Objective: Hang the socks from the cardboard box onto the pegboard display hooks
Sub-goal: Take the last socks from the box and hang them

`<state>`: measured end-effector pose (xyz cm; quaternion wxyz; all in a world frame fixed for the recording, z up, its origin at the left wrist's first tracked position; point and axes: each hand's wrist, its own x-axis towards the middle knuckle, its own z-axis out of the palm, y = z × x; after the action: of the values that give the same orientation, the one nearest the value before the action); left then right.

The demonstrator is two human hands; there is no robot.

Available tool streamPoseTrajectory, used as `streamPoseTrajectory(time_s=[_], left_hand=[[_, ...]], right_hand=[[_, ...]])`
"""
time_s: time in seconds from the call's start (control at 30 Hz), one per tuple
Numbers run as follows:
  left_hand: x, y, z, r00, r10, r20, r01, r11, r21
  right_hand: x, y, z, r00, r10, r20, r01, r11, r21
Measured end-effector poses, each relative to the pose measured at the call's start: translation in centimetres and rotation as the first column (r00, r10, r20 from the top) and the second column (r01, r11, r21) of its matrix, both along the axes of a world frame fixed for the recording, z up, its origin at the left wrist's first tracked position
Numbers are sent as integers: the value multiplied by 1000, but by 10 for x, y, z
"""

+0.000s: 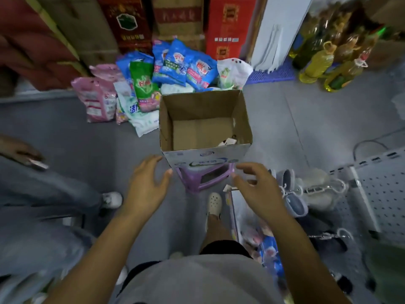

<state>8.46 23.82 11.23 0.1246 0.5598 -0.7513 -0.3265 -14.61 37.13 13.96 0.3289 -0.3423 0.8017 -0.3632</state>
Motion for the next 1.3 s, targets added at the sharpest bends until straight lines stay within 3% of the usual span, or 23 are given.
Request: streamPoseTrajectory(time_s=[0.17, 0.3, 0.43, 0.57, 0.67, 0.77, 0.9, 0.93, 1.0, 1.07, 1.17, 1.3], left_hand=[[-54, -53, -22, 986, 139, 93, -144, 988, 50], [-82, -96, -53, 964, 214, 157, -232, 967, 104], [-90, -129, -95, 932, 291, 217, -332, 926, 182], [-94, -149, -140, 917, 372, 143, -398, 876, 271], [-100, -146, -163, 884, 467, 35, -454, 837, 306], [-107, -140, -175, 846, 525, 93, -532, 824, 196], [-115, -140, -182, 839, 507, 197, -532, 841, 103], [-115, -140, -183, 841, 495, 217, -523, 847, 95], [-115, -139, -185, 841, 482, 246, -512, 856, 74], [-115, -139, -186, 837, 483, 257, -512, 857, 57], [-116, -140, -186, 832, 489, 263, -517, 855, 44], [-116, -141, -183, 839, 478, 259, -511, 856, 75]], right_hand=[[-82, -111, -29, 990, 142, -22, -138, 982, 131], [-130, -199, -71, 940, 337, -54, -307, 904, 299], [-152, -258, -135, 839, 542, 41, -487, 716, 500], [-157, -281, -208, 697, 684, 217, -641, 457, 616], [-157, -286, -258, 661, 702, 266, -652, 362, 666], [-162, -292, -294, 618, 752, 230, -635, 305, 710], [-164, -297, -320, 394, 892, 219, -550, 38, 834], [-164, -298, -324, 343, 917, 201, -523, 9, 852], [-165, -300, -330, 254, 954, 157, -502, -8, 865], [-169, -302, -330, 231, 960, 161, -512, -21, 859], [-177, -304, -325, 322, 931, 169, -572, 49, 819], [-179, -304, -311, 548, 807, 220, -633, 228, 739]])
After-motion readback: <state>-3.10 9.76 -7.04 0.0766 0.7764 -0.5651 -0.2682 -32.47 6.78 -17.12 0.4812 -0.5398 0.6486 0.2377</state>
